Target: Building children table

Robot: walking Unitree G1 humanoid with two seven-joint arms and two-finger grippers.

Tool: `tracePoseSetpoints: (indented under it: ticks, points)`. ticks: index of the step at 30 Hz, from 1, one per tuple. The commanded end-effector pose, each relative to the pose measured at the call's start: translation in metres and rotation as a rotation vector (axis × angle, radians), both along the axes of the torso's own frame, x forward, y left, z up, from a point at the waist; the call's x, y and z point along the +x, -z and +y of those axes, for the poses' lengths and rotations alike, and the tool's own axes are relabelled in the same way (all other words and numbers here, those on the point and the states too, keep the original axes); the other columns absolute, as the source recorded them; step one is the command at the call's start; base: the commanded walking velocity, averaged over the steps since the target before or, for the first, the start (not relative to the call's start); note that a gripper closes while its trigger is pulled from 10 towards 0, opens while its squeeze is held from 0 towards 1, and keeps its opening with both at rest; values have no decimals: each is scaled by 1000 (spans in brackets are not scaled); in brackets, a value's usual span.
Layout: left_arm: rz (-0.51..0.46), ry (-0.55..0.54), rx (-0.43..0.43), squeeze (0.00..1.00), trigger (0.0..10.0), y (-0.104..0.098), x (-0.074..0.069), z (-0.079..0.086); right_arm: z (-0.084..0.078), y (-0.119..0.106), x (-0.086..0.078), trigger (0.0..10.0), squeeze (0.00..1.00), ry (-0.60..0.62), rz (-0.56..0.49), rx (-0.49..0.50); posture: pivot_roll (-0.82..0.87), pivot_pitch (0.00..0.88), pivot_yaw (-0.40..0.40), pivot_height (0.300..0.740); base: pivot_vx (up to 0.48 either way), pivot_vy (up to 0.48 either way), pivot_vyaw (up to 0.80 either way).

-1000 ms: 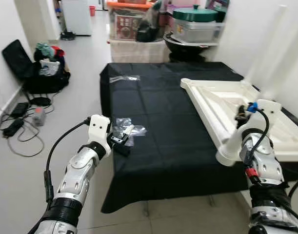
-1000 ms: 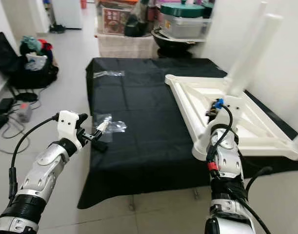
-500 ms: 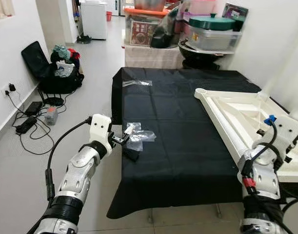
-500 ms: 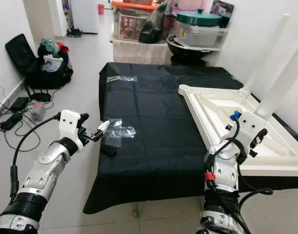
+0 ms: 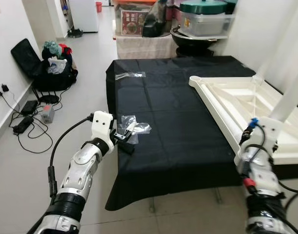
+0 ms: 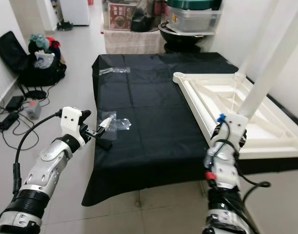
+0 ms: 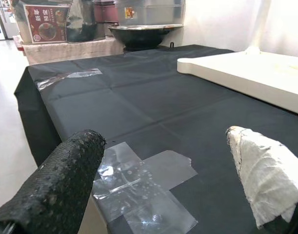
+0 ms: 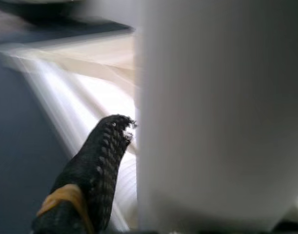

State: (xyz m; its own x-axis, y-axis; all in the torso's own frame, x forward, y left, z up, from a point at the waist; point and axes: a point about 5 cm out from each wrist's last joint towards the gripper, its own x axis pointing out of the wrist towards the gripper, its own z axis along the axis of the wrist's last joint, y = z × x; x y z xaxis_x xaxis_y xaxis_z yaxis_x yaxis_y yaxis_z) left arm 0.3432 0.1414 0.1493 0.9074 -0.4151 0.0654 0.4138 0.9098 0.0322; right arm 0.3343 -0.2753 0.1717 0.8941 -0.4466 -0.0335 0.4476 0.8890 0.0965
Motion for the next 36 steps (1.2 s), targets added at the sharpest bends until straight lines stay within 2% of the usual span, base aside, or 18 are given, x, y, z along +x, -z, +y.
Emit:
tracePoseSetpoints:
  ticks: [1, 2, 3, 4, 6, 8, 11, 12, 16, 19, 22, 28, 29, 30, 31, 33, 35, 36]
  points:
    - [2, 2, 8, 0, 10000, 1, 1, 1, 21, -20, 9, 10000, 0, -256, -104, 54, 4, 0, -55, 740, 0, 0, 0]
    - [0, 6, 3, 0, 10000, 0, 3, -2, 35, -28, 7, 10000, 0, -448, -153, 5, 0, 0, -53, 740, 0, 0, 0]
    - [-1, 9, -1, 0, 10000, 0, 3, -4, 44, -31, 5, 10000, 0, -560, -174, -37, 0, 0, -53, 740, 0, 0, 0]
    - [-1, 9, -1, 0, 10000, 0, 3, -4, 44, -31, 5, 10000, 0, -560, -174, -37, 0, 0, -53, 740, 0, 0, 0]
    - [-11, 30, -10, 0, 10000, -3, 3, -12, 54, -28, 5, 10000, 0, -704, -159, -115, 27, 0, -64, 740, 0, 0, 0]
    - [-16, 38, -11, 0, 10000, -4, 2, -14, 57, -25, 5, 10000, 0, -743, -149, -123, 27, 0, -64, 740, 0, 0, 0]
    - [-18, 40, -11, 0, 10000, -5, 1, -13, 60, -21, 4, 10000, 0, -806, -133, -145, 34, 0, -67, 740, 0, 0, 0]
    - [-15, 29, -3, 0, 10000, -4, 1, -8, 62, -14, 6, 10000, 0, -851, -102, -176, 39, 0, -71, 740, 0, 0, 0]
    - [-13, 21, 4, 0, 10000, -3, 1, -3, 63, -9, 8, 10000, 0, -874, -72, -194, 41, 0, -79, 740, 0, 0, 0]
    - [-9, 5, 10, 0, 10000, -1, 1, 2, 65, 5, 12, 10000, 0, -876, 6, -216, 40, 0, -81, 740, 0, 0, 0]
    - [-6, 10, 3, 0, 10000, 0, 0, -3, 65, 16, 14, 10000, 0, -867, 57, -219, 47, 0, -79, 740, 0, 0, 0]
    - [-8, 17, 12, 0, 10000, 0, -2, -2, 66, 25, 16, 9922, 0, -840, 78, -190, 56, 0, -80, 740, 0, 0, 0]
    - [-7, 13, 16, 0, 10000, -1, -1, 1, 64, 27, 18, 2863, 0, -792, 78, -175, 53, 0, -80, 740, 0, 0, 0]
    - [-7, 13, 16, 0, 10000, -1, -1, 1, 64, 27, 18, 2863, 0, -792, 78, -175, 53, 0, -80, 740, 0, 0, 0]
    - [-8, 10, 18, 0, 10000, -1, -1, 2, 61, 28, 21, 0, 0, -735, 84, -162, 51, 0, -80, 740, 0, 0, 0]
    - [-11, 11, 18, 0, 10000, -2, -1, 2, 52, 30, 25, 0, 0, -612, 98, -147, 47, 0, -82, 740, 0, 0, 0]
    - [-10, 9, 14, 0, 10000, -1, -1, 1, 35, 34, 23, 0, 0, -392, 141, -134, 45, 0, -84, 740, 0, 0, 0]
    - [-8, 8, 12, 0, 10000, 0, -1, 0, 22, 36, 19, 0, 0, -225, 154, -122, 41, 0, -83, 740, 0, 0, 0]
